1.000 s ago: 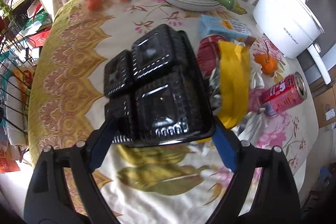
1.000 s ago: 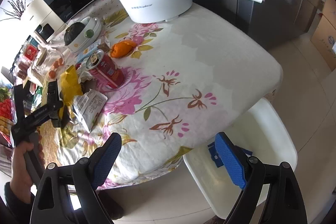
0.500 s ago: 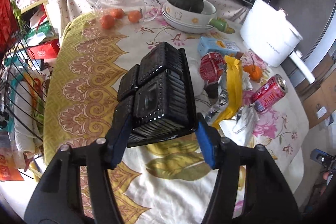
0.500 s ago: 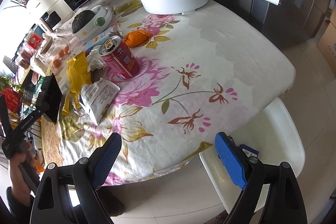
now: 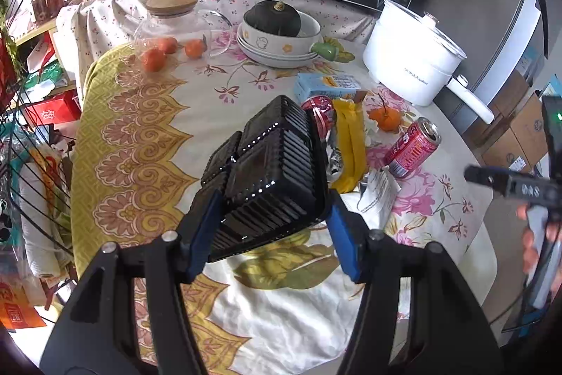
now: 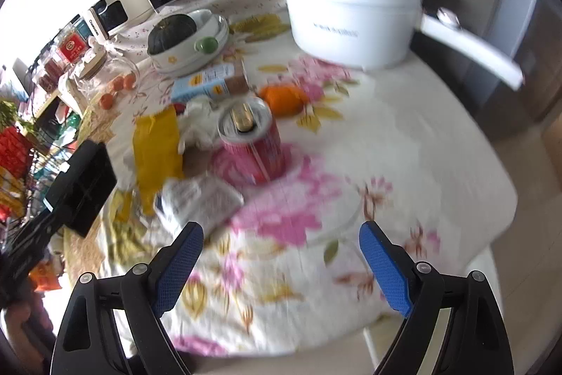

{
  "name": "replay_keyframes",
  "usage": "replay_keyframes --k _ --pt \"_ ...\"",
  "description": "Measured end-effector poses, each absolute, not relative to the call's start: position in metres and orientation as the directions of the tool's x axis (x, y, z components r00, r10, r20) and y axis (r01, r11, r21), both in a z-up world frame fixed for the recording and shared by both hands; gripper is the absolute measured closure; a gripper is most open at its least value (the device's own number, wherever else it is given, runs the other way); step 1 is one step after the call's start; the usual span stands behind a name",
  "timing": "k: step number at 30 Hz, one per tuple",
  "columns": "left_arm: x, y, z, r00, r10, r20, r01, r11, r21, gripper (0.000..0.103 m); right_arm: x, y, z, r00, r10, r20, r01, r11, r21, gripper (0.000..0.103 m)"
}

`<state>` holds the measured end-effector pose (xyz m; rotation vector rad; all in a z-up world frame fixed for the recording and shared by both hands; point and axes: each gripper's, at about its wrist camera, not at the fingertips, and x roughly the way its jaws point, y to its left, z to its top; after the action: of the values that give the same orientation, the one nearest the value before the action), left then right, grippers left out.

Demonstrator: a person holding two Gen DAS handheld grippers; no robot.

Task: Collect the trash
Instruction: 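Lift the black container with the left tool while the right tool grasps the red can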

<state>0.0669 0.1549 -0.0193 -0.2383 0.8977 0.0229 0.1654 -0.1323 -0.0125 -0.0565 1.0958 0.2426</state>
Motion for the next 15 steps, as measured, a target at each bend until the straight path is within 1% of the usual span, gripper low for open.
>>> replay_keyframes --k 6,8,11,14,15 --pt "0.063 0.171 -0.017 0.637 -0.118 -0.762 -0.13 0.957 -0.258 0.042 0.204 -0.096 -0.027 0.438 0.121 -0.891 -0.247 0.969 0.01 0.013" --pt "0.061 0.173 -0.015 0.642 -0.128 -0.756 -0.131 0.953 -0.272 0.042 0.212 -0.09 -0.036 0.432 0.105 -0.896 -0.246 0.969 -0.005 0.017" --pt "0.059 0.174 -0.013 0.649 -0.138 -0.748 -0.129 0.949 -0.287 0.042 0.222 -0.087 -0.046 0.416 0.08 -0.906 -0.236 0.972 -0.023 0.028" --pt "0.057 0.173 -0.012 0.651 -0.148 -0.744 -0.126 0.946 -0.298 0.042 0.229 -0.087 -0.051 0.41 0.091 -0.908 -0.237 0.972 -0.01 0.047" --pt "0.056 0.172 -0.012 0.651 -0.149 -0.744 -0.125 0.946 -0.299 0.042 0.23 -0.087 -0.052 0.405 0.102 -0.908 -0.242 0.97 0.001 0.05"
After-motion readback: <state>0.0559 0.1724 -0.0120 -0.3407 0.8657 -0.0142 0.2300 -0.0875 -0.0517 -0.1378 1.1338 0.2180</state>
